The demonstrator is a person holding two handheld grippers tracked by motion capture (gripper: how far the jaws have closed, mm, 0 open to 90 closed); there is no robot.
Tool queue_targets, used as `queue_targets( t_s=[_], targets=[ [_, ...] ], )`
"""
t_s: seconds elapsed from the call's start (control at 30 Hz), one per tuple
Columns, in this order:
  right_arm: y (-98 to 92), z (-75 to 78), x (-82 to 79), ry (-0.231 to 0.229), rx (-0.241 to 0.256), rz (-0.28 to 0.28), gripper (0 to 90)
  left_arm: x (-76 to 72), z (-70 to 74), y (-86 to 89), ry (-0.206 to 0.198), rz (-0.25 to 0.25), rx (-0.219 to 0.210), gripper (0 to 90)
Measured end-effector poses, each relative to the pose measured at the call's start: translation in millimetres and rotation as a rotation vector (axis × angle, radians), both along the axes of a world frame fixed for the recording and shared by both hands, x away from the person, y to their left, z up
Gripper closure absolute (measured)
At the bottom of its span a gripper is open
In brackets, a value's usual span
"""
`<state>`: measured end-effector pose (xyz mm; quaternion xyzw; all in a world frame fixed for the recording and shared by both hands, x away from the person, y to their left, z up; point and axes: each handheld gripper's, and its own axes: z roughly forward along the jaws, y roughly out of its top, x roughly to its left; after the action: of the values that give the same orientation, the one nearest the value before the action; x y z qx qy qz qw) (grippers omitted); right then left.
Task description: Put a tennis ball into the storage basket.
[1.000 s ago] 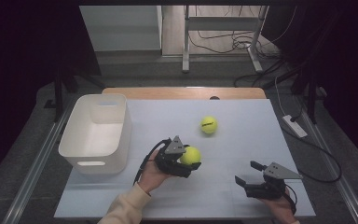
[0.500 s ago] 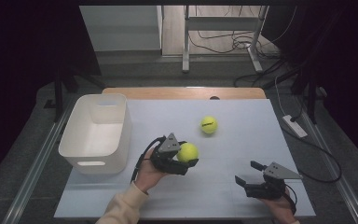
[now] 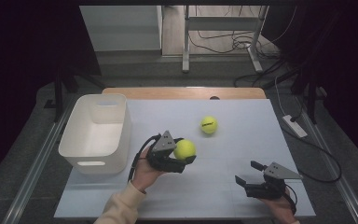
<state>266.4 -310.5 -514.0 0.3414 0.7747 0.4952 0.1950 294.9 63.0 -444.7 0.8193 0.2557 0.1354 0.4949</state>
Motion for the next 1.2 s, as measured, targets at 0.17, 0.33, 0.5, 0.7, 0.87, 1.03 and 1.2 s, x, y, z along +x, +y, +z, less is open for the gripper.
queue_targets(
  t_s=[0.17,0.33,0.5,0.7,0.87,1.03,1.2],
  targets=[
    [-0.2,0.1,0.0,-0.002,0.000,-0.002,11.7,-1.7,5.4,5.7,-0.012,0.009,-0.023,26.6],
    [-0.4,0.2,0.0,-0.006,0.001,-0.003,11.7,-3.6,10.2,10.6,-0.029,0.021,-0.039,26.7],
    [-0.3,0.2,0.0,-0.006,0.004,-0.005,11.7,-4.7,14.4,15.8,-0.043,0.032,-0.049,26.7],
    [-0.2,0.2,-0.2,-0.004,0.004,-0.005,11.7,-5.4,18.4,22.6,-0.055,0.050,-0.065,26.7],
    [-0.4,0.2,-0.2,-0.005,0.004,-0.005,11.7,-6.2,21.6,27.6,-0.065,0.062,-0.079,26.7],
    [-0.4,0.2,-0.2,-0.005,0.004,-0.005,11.7,-6.9,24.1,32.3,-0.073,0.075,-0.089,26.6],
    [-0.4,0.2,-0.2,-0.004,0.003,-0.006,11.8,-7.0,25.9,36.4,-0.078,0.085,-0.095,26.7]
  ],
)
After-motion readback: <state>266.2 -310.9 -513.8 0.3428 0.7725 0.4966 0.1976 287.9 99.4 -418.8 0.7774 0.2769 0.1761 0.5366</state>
